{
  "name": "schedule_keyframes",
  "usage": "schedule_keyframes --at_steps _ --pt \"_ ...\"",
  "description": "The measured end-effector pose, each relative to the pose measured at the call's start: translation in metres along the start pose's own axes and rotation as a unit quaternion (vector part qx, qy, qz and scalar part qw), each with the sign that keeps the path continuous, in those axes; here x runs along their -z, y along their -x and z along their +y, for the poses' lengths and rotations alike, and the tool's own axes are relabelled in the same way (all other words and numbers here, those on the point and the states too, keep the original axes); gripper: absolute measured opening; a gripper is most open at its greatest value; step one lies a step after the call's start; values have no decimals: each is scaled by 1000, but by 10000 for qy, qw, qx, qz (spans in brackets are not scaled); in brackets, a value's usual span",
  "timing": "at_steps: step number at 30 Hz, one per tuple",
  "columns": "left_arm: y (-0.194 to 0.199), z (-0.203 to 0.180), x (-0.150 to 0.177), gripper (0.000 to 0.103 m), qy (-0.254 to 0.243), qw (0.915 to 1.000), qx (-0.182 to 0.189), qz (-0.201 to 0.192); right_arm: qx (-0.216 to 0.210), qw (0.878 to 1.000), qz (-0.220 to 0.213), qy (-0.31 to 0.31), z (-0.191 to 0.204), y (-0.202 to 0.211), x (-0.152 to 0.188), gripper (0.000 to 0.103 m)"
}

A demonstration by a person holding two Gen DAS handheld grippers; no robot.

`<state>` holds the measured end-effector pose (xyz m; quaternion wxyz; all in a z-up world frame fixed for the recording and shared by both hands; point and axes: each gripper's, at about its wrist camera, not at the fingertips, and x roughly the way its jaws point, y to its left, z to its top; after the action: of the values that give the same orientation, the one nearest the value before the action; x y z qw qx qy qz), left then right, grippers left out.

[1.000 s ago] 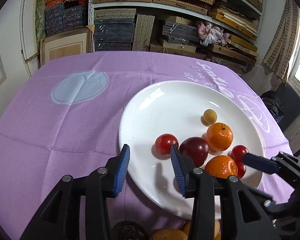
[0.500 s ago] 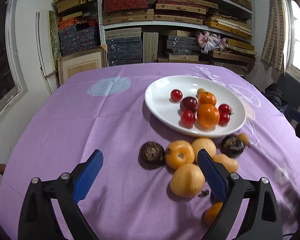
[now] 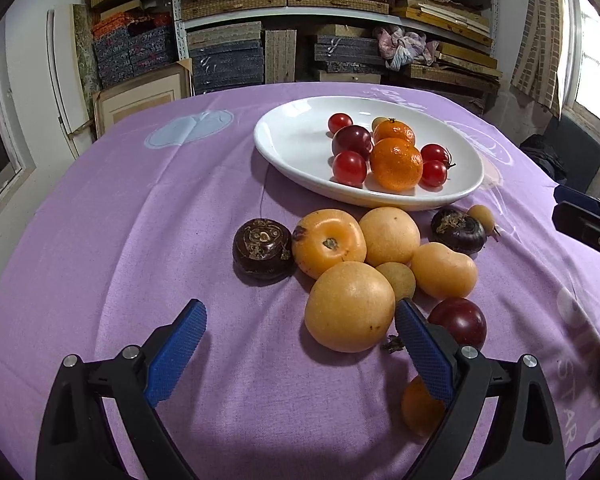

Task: Organize fruits
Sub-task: 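Grasp a large tan pear with the left gripper while the right grasps a small tan fruit, then carry the tan pear and small tan fruit onto the white plate, opening both grippers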

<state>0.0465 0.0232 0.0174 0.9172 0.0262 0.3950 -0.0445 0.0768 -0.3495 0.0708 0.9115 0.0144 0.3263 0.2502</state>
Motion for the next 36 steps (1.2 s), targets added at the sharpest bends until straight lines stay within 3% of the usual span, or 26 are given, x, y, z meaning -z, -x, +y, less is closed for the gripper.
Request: schedule_keyframes --at_steps 2,6,10,11,13,15,23,29,36 --pt "0 -2 0 88 -4 10000 84 23 30 9999 123 37 0 -7 2 99" --pt "-5 -12 0 52 -199 9995 180 145 36 9992 337 233 7 -16 4 99" --pt "-6 -10 -1 45 -122 9992 334 187 161 9969 396 655 23 -22 3 94" --pt "-7 -9 -1 45 -95 9990 376 202 210 9957 426 795 27 -25 3 89" --pt "-7 -8 -1 45 -69 9989 418 217 232 9930 570 1006 32 -34 -1 61" --pt "-7 -8 -1 45 -49 9988 441 217 132 9924 723 983 29 -42 -7 50" --pt "-9 -5 -1 45 55 9980 548 294 201 9930 920 712 6 -59 -13 40" --pt "-10 -3 -1 45 95 9978 574 315 55 9858 1386 944 21 -84 -12 27" --pt "-7 -2 -1 45 107 9983 528 223 -7 9895 1167 858 19 -76 -12 27"
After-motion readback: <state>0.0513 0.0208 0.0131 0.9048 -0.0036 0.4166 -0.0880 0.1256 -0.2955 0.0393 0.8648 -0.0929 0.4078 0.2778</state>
